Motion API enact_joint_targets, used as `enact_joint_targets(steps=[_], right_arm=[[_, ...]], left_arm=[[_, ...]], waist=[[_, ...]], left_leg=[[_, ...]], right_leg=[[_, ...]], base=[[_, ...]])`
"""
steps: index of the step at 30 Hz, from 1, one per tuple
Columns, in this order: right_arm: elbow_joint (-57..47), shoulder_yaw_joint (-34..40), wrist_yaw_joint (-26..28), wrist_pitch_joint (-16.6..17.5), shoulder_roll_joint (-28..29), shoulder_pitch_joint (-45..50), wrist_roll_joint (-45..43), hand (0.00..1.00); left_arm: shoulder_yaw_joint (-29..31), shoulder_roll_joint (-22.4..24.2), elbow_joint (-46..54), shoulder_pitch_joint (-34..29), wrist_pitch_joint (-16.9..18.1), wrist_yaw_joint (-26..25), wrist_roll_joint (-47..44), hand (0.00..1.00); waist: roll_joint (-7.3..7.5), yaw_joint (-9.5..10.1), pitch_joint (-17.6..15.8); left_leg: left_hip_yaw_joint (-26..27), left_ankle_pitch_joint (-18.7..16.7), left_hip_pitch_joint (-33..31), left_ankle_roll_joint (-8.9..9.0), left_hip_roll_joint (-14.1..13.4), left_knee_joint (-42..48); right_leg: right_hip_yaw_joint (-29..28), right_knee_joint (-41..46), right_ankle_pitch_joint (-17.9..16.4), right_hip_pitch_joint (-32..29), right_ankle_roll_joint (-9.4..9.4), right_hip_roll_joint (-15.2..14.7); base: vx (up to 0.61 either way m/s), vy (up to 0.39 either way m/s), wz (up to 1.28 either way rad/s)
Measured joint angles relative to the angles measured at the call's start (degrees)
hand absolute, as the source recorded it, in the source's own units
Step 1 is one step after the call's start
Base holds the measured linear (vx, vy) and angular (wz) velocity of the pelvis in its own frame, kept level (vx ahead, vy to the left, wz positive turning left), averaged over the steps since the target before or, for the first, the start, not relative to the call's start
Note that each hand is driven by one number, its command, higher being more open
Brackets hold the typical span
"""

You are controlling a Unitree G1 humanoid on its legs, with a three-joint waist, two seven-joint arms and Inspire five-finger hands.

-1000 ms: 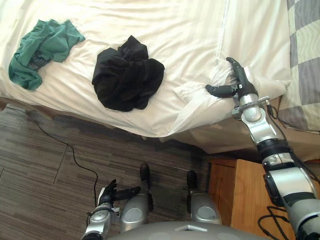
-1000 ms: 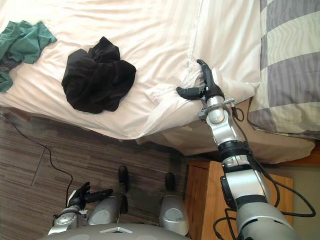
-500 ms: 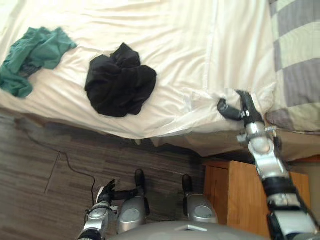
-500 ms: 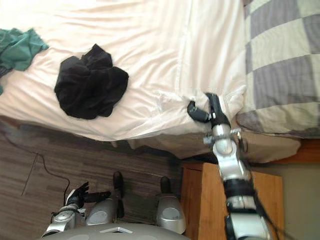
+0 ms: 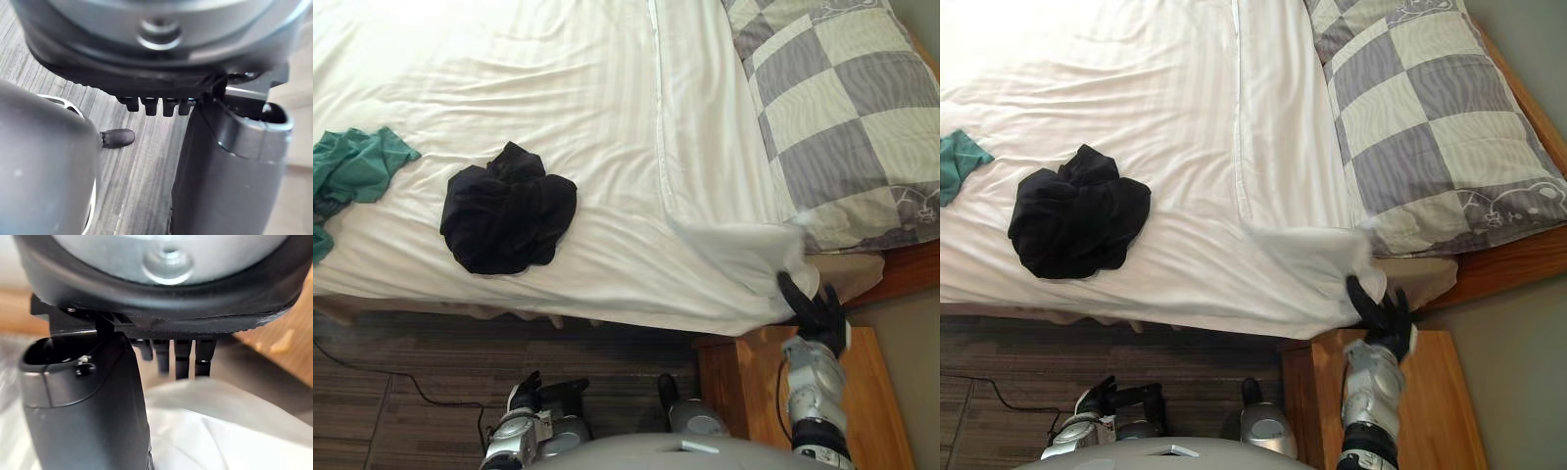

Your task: Tidy up the quilt and then pick up the clothes from the bed and put them into the laundry hamper

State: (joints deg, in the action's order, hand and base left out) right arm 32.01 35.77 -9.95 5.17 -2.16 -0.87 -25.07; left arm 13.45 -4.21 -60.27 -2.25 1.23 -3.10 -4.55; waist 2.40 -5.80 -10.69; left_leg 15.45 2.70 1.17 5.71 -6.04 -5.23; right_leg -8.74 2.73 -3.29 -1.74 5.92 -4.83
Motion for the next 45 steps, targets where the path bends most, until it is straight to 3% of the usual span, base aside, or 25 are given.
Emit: enact_joint_targets(steps=[5,9,16,17,21,29,35,37,40,43,45], right_arm=[[0.97,11.70,-10.16,-0.37,0.85,3.48,-9.74,1.00],[-2.59,20.16,-15.99,2.23,2.20,5.19,-11.94,1.00],[-15.46,20.05,-19.12,6.80,3.34,5.92,-12.09,1.00],[-17.01,18.89,-19.14,6.96,3.34,5.86,-12.05,0.00],[-24.97,9.02,-17.77,8.22,2.91,3.81,-11.36,0.00],[-25.28,-7.28,-11.50,9.24,-0.55,-4.97,-14.15,0.00],[-20.31,-14.65,-9.54,9.96,-8.08,-23.39,-17.33,0.00],[-18.33,-15.65,-9.06,10.13,-11.02,-29.46,-18.42,0.00],[-12.63,-15.84,-9.06,10.15,-17.15,-39.78,-18.53,0.00],[-9.99,-15.77,-9.09,10.15,-19.90,-44.24,-18.64,0.00],[-6.81,-15.50,-9.15,10.14,-23.92,-48.72,-18.73,0.00]], left_arm=[[3.89,2.26,0.08,-0.68,-0.21,-0.61,-0.40,1.00],[6.28,3.35,0.71,-2.02,-0.19,-0.88,-0.39,1.00],[7.65,3.65,1.34,-3.47,-0.18,-1.59,-0.34,1.00],[7.60,3.66,1.33,-3.56,-0.18,-1.60,-0.33,1.00],[5.96,3.25,1.15,-4.19,-0.18,-1.68,0.00,1.00],[-2.06,0.64,0.12,-4.42,-0.14,-1.74,0.50,1.00],[-4.44,-1.63,0.23,-2.01,0.29,-1.73,0.33,1.00],[-4.61,-1.78,0.19,-1.16,1.12,-1.73,0.15,1.00],[-6.39,-2.34,0.18,-0.20,1.40,-1.66,-0.16,1.00],[-6.75,-2.32,0.26,-0.27,1.81,-1.42,-0.75,1.00],[-8.27,-1.97,2.02,-0.24,3.51,-0.79,-1.83,1.00]], waist=[[-1.52,-0.54,1.10],[-1.33,-0.98,3.47],[0.05,-0.93,7.55],[-0.03,-0.94,7.68],[-0.48,-0.93,7.98],[-1.73,-0.03,7.41],[-1.93,1.38,2.41],[-2.74,1.68,0.54],[-5.26,2.87,-3.04],[-7.11,3.31,-4.78],[-9.57,3.73,-7.12]], left_leg=[[1.45,-0.71,0.46,0.18,-0.64,-0.03],[1.92,-1.40,0.44,0.42,-1.07,-0.04],[1.51,-1.50,0.43,0.61,-1.95,-0.04],[1.46,-1.48,0.44,0.64,-2.08,-0.04],[0.33,-1.45,0.18,0.82,-2.66,-0.04],[-3.46,0.93,-2.01,0.69,-2.06,-0.02],[-5.28,3.79,-6.18,-0.76,-0.54,-0.01],[-6.27,4.54,-7.99,-1.35,-0.18,0.00],[-7.94,6.02,-11.48,-2.12,0.79,0.00],[-8.57,6.69,-13.89,-2.48,1.45,0.00],[-9.27,7.50,-17.03,-2.94,1.96,0.01]], right_leg=[[-0.95,-0.02,0.00,-0.08,0.03,0.15],[-0.89,-0.08,0.01,-0.22,0.06,0.06],[-0.67,0.23,0.54,-0.16,-0.12,0.79],[-0.67,0.25,0.73,-0.17,-0.07,0.91],[-0.45,0.25,1.15,-0.18,-0.14,1.42],[3.33,0.14,1.09,-0.22,-0.26,0.98],[3.97,0.17,2.42,-3.58,0.53,0.02],[4.37,0.16,3.05,-5.02,0.72,-0.30],[5.90,0.15,3.72,-7.39,1.02,-1.17],[6.62,0.18,4.04,-9.37,1.35,-1.69],[7.17,0.34,4.48,-12.18,1.82,-2.26]], base=[[0.00,-0.006,-0.13],[0.02,-0.003,-0.06],[0.00,-0.005,0.01],[0.00,0.000,0.00],[-0.05,-0.021,0.06],[-0.06,-0.013,0.26],[-0.07,0.028,0.14],[-0.06,0.021,0.17],[-0.05,0.041,0.29],[-0.02,0.029,0.20],[-0.01,0.033,0.17]])
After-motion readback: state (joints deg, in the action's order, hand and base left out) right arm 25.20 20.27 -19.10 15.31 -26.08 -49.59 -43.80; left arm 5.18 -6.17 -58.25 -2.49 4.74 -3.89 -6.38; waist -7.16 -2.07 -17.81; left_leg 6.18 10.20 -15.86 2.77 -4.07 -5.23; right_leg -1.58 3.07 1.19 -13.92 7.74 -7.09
